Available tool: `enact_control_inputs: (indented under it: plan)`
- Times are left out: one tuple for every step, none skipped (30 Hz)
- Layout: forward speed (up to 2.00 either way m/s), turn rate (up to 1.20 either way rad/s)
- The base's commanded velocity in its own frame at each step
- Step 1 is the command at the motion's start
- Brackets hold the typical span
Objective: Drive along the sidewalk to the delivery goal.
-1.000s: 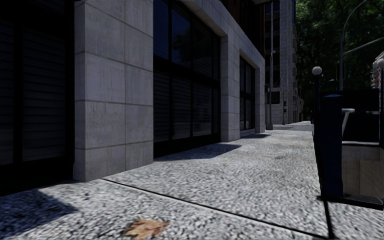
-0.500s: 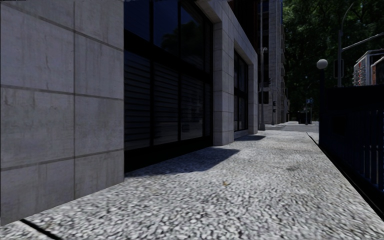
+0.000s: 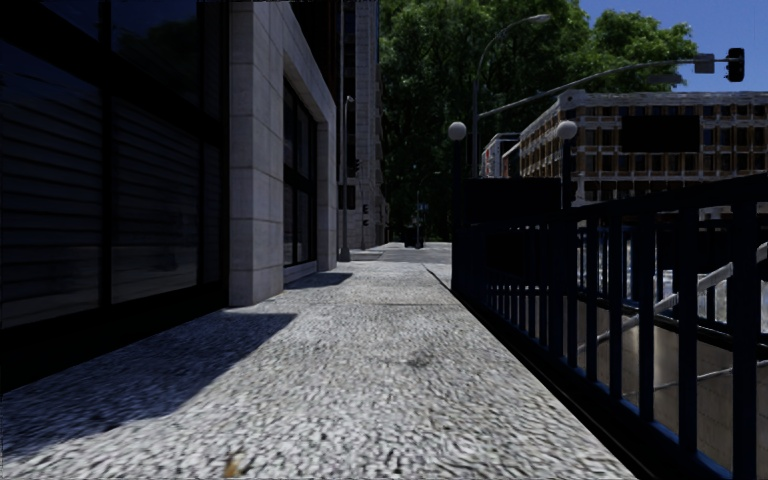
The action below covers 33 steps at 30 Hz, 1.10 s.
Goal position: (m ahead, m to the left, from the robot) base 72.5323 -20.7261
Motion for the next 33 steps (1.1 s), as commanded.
enact_control_inputs:
  plan:
    - [2.0, -0.02]
    - [2.0, -0.02]
    - [2.0, 0.0]
    - [2.0, 0.0]
    - [2.0, 0.0]
    - [2.0, 0.0]
    - [2.0, 0.0]
    - [2.0, 0.0]
    - [2.0, 0.0]
    - [2.0, 0.49]
    - [2.0, 0.96]
    - [2.0, 1.2]
    - [2.0, 1.2]
    - [2.0, 1.2]
    - [2.0, 1.2]
    - [2.0, 1.2]
    - [2.0, 1.2]
    - [2.0, 1.2]
    - [2.0, 0.03]
    - [2.0, 0.0]
    - [2.0, 0.0]
    - [2.0, 0.0]
    - [2.0, 0.0]
    - [2.0, 0.0]
    - [2.0, 0.0]
    - [2.0, 0.0]
    - [2.0, 0.0]
    - [2.0, 0.0]
    - [2.0, 0.0]
    - [2.0, 0.0]
    - [2.0, 0.0]
    - [2.0, 0.0]
    - [2.0, 0.0]
